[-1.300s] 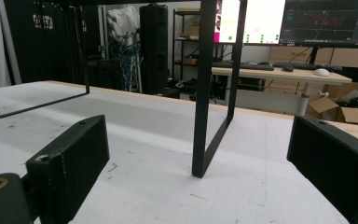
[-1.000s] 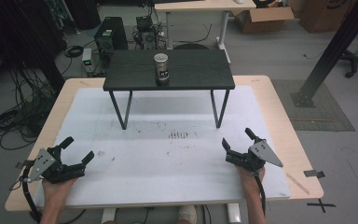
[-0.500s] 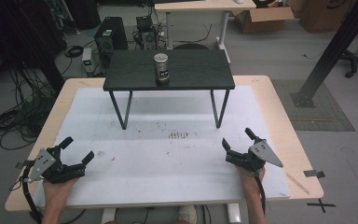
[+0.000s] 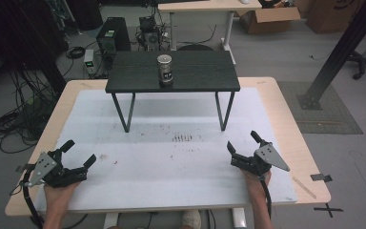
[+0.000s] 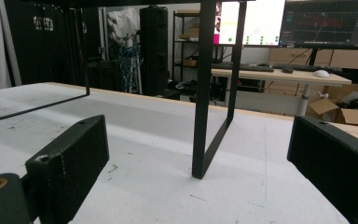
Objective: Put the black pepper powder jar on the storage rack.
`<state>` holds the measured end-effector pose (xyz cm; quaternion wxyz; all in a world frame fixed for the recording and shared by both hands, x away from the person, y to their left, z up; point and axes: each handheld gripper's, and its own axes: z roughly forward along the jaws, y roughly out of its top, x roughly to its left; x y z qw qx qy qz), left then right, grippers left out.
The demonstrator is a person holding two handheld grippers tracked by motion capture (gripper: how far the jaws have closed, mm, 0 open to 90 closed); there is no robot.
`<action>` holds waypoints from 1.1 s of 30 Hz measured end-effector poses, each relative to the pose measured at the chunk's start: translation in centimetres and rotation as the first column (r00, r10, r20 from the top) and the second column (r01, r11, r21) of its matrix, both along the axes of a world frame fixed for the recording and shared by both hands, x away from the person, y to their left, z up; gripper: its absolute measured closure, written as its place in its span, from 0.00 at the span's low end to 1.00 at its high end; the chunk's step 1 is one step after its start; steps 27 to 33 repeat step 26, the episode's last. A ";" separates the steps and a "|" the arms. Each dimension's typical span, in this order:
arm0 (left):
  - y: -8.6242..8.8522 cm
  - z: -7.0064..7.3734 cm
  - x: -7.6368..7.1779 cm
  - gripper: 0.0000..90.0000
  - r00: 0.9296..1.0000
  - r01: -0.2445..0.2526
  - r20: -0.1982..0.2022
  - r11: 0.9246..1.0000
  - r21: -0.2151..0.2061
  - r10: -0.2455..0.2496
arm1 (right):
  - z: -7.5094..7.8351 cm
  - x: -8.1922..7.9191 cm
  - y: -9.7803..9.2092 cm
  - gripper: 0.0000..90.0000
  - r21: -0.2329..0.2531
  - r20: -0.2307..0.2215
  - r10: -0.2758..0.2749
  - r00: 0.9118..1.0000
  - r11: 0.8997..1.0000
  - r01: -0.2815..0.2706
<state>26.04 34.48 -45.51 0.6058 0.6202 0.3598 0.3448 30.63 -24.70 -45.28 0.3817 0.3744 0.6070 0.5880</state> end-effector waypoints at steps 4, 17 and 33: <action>0.0 0.0 0.0 0.01 1.000 -0.001 0.000 1.000 0.001 0.001 | 0.0 0.0 0.0 0.06 -0.001 0.000 0.000 1.000 1.000 0.000; 0.0 0.0 0.0 0.01 1.000 -0.003 0.000 1.000 0.001 0.003 | 0.0 0.0 0.0 0.06 -0.001 -0.001 -0.001 1.000 1.000 0.001; 0.0 0.0 0.0 0.01 1.000 -0.006 0.002 1.000 0.000 0.006 | 0.0 0.0 0.0 0.06 0.002 0.003 -0.002 1.000 1.000 0.002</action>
